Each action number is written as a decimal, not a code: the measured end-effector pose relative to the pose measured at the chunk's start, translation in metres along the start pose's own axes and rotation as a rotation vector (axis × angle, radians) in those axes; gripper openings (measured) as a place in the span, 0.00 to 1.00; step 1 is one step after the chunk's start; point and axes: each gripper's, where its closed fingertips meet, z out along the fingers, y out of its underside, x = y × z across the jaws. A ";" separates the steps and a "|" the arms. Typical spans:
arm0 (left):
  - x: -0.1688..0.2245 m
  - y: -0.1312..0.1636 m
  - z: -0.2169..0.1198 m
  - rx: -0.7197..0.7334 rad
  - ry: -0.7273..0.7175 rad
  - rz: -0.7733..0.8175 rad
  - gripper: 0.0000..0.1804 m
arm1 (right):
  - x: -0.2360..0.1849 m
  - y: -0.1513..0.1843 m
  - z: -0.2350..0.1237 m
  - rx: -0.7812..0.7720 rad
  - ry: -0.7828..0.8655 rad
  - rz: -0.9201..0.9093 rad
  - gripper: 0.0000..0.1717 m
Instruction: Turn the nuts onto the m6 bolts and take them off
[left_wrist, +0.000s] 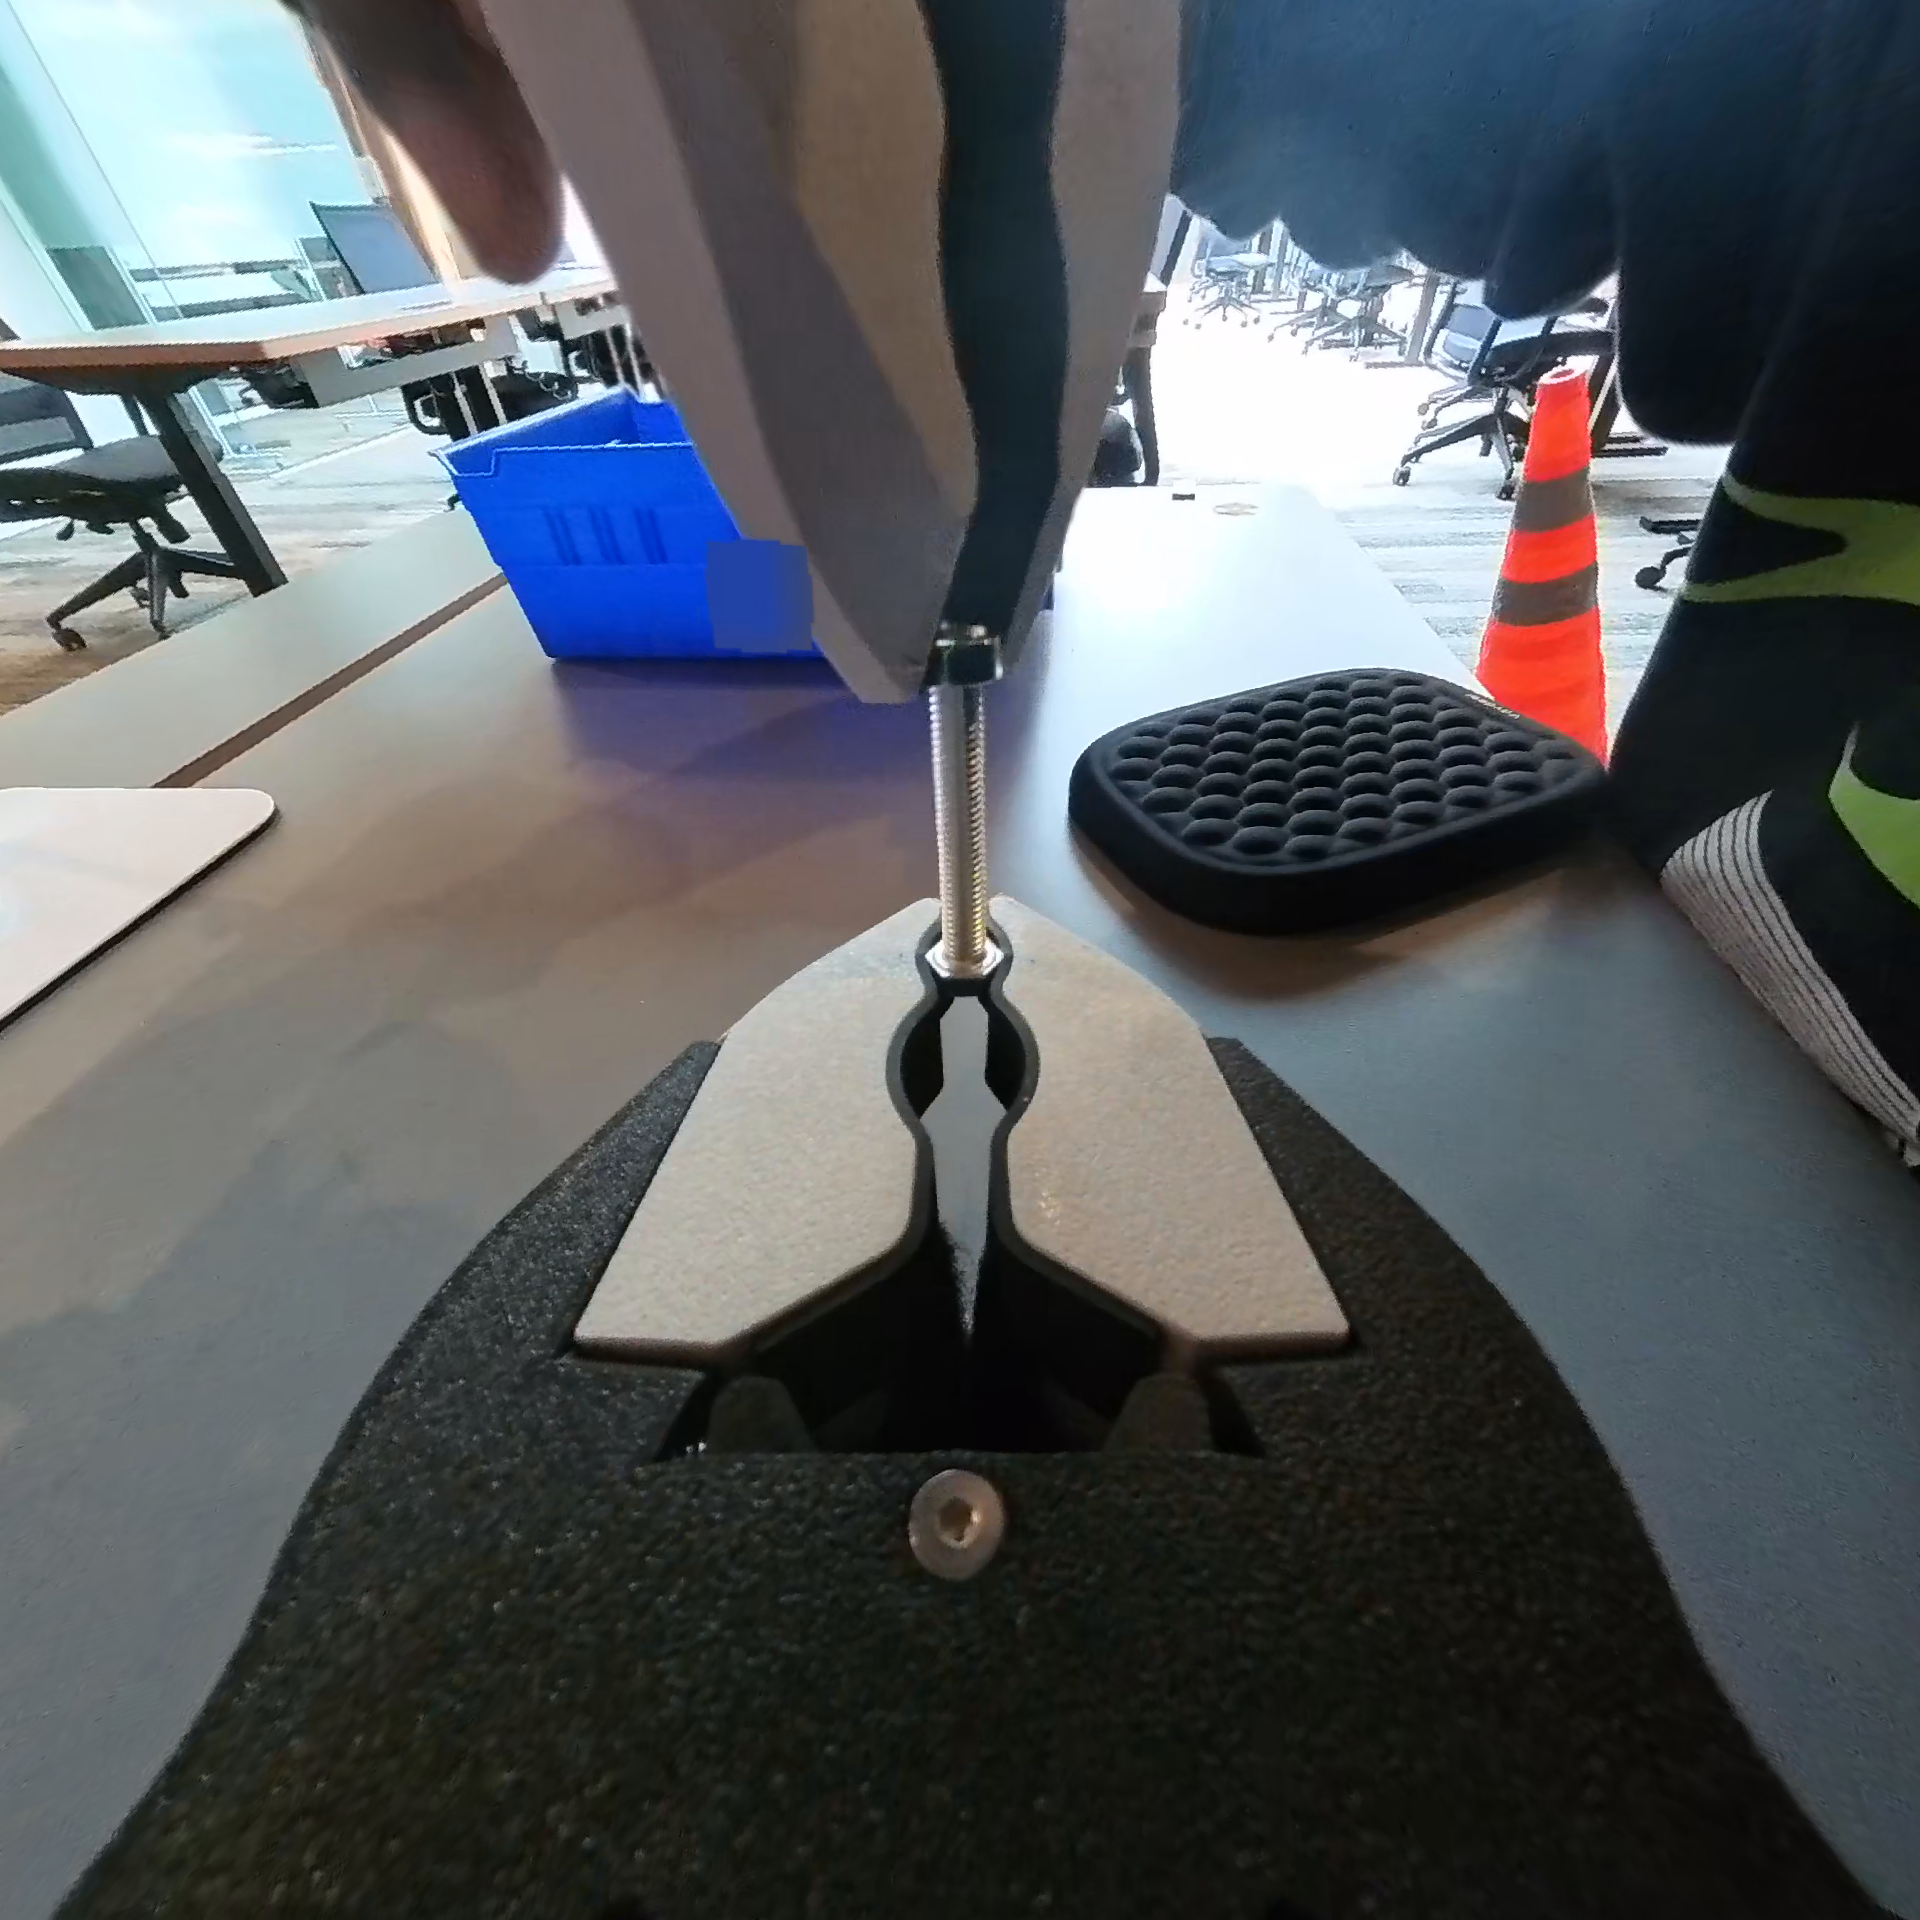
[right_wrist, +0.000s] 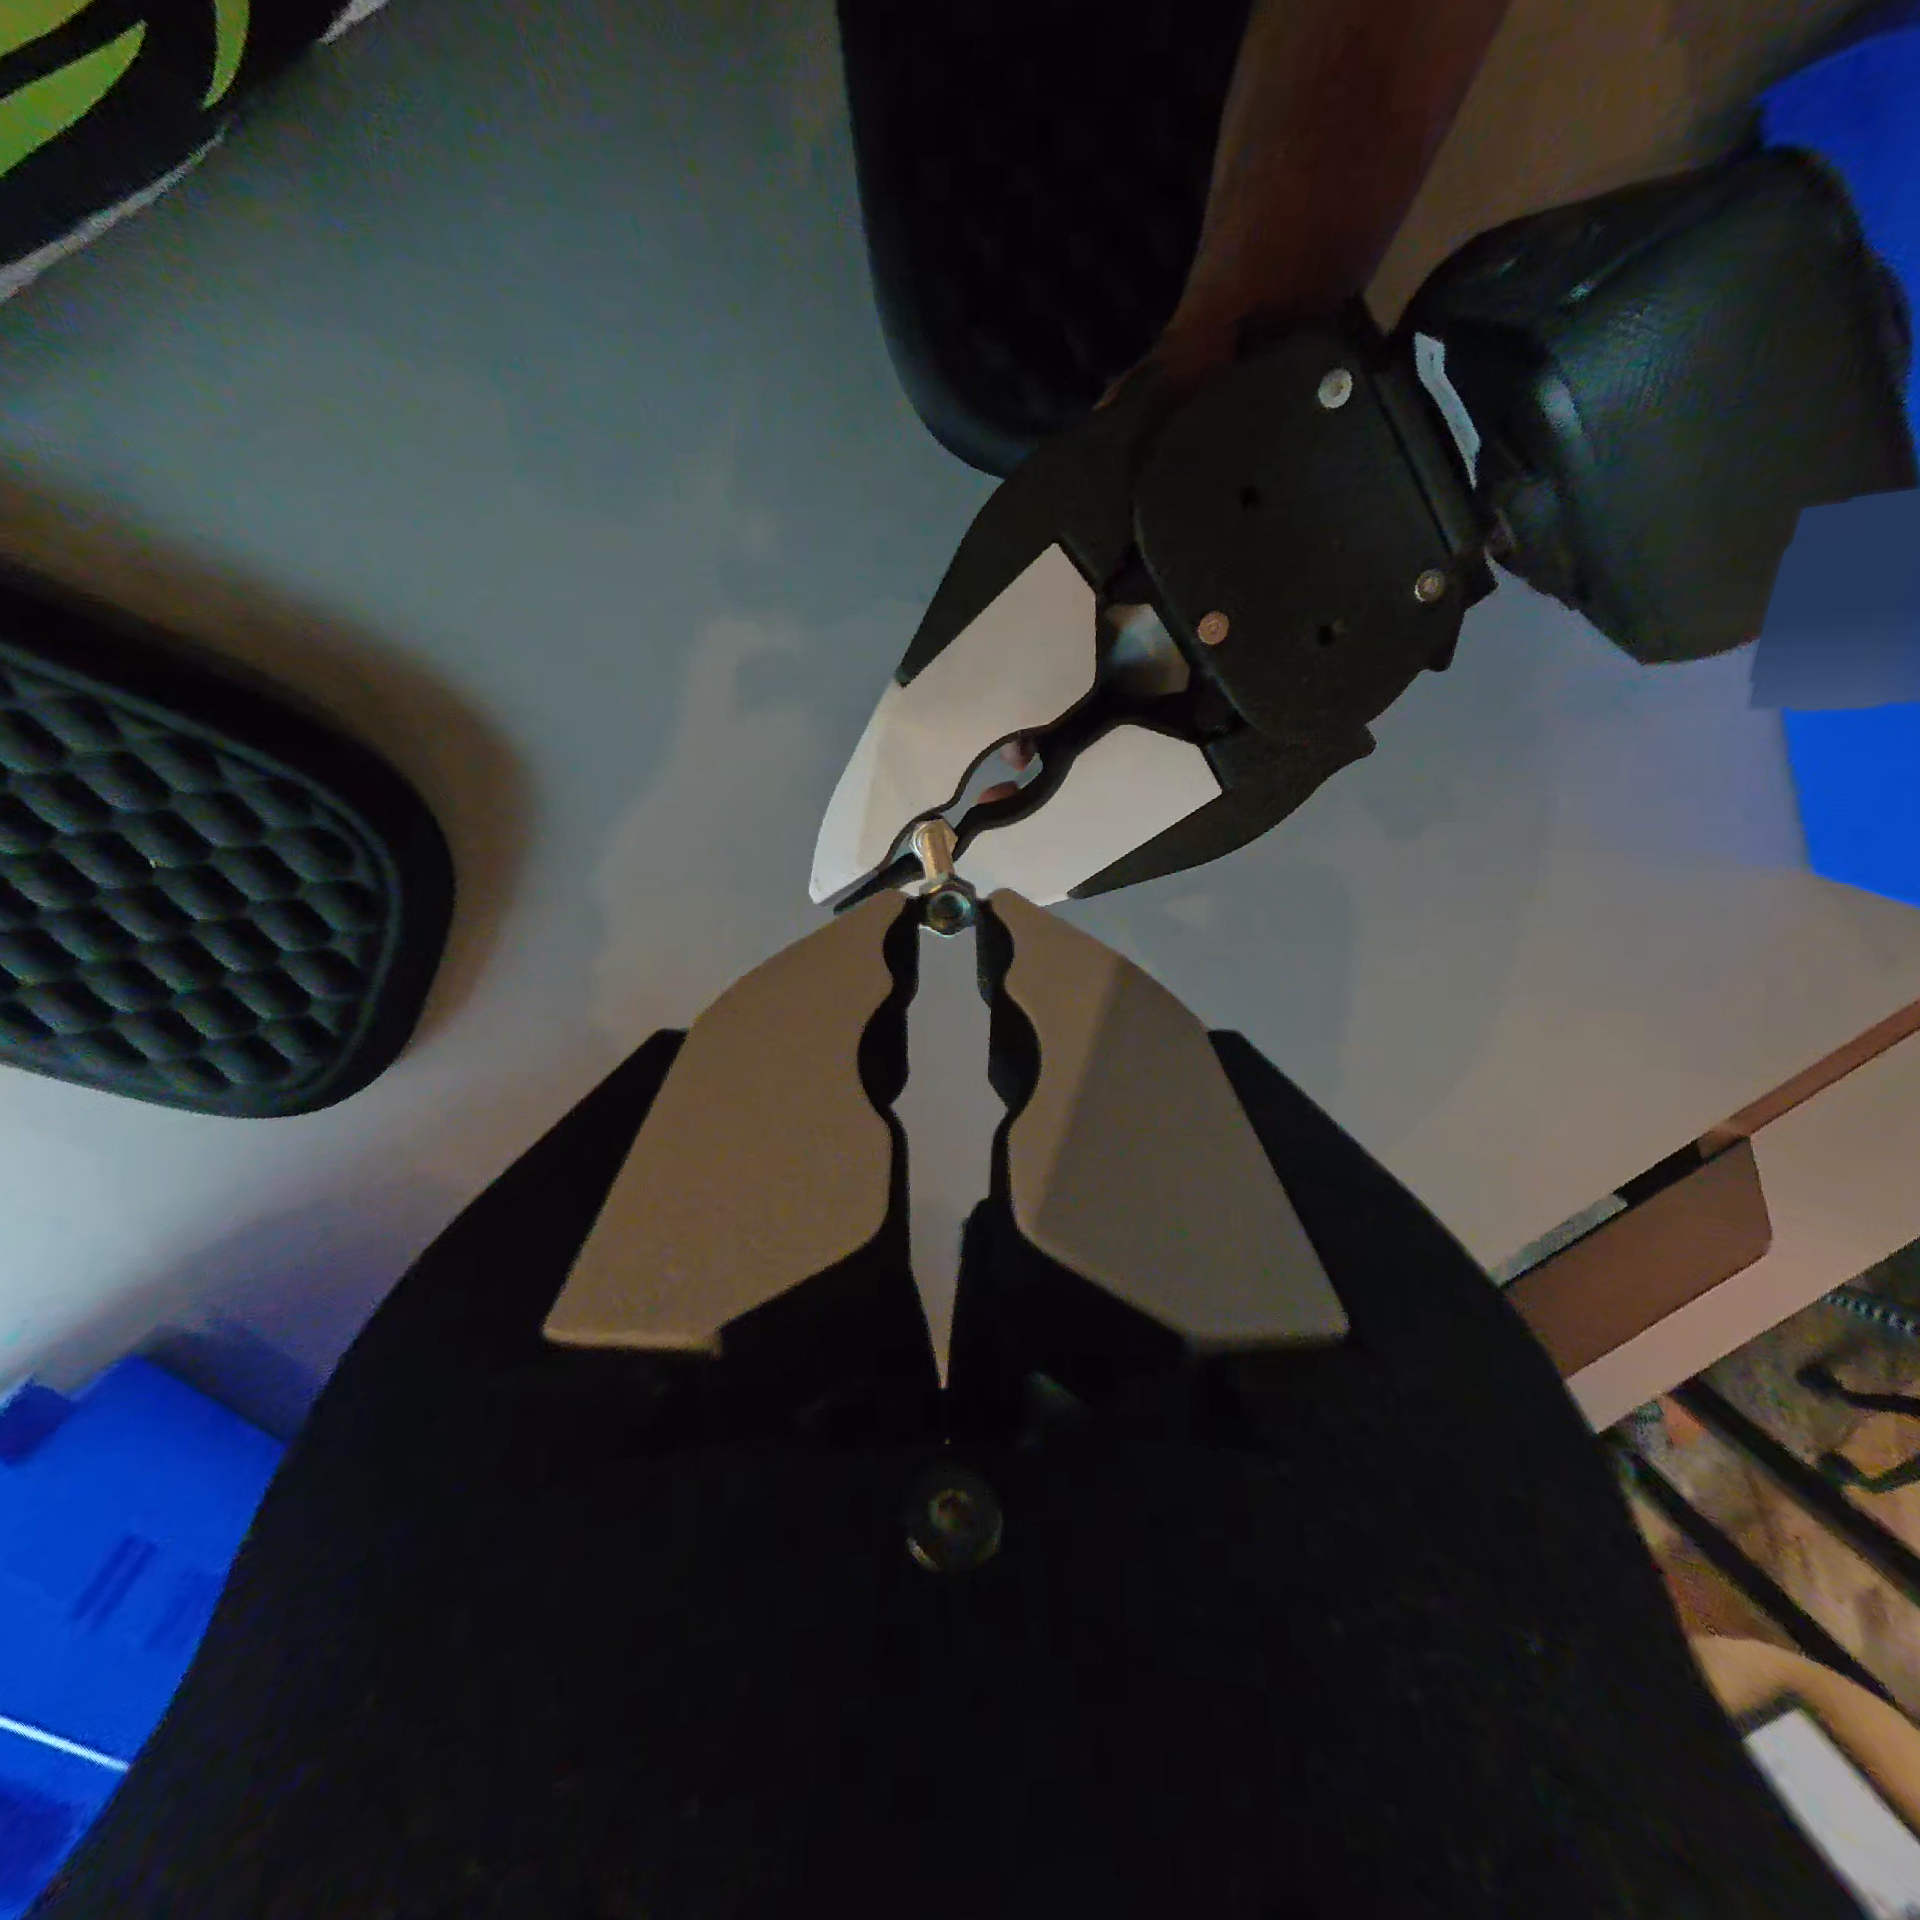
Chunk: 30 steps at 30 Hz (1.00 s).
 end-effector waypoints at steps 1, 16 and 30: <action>-0.001 0.000 0.000 0.000 -0.005 0.000 0.01 | 0.000 0.000 0.000 -0.004 0.008 0.032 0.06; -0.009 0.001 0.000 -0.010 -0.069 -0.015 0.01 | -0.010 0.000 -0.005 -0.084 0.079 0.896 0.16; -0.010 -0.007 -0.003 0.065 -0.039 -0.042 0.02 | 0.006 0.015 -0.024 0.372 0.542 0.908 0.23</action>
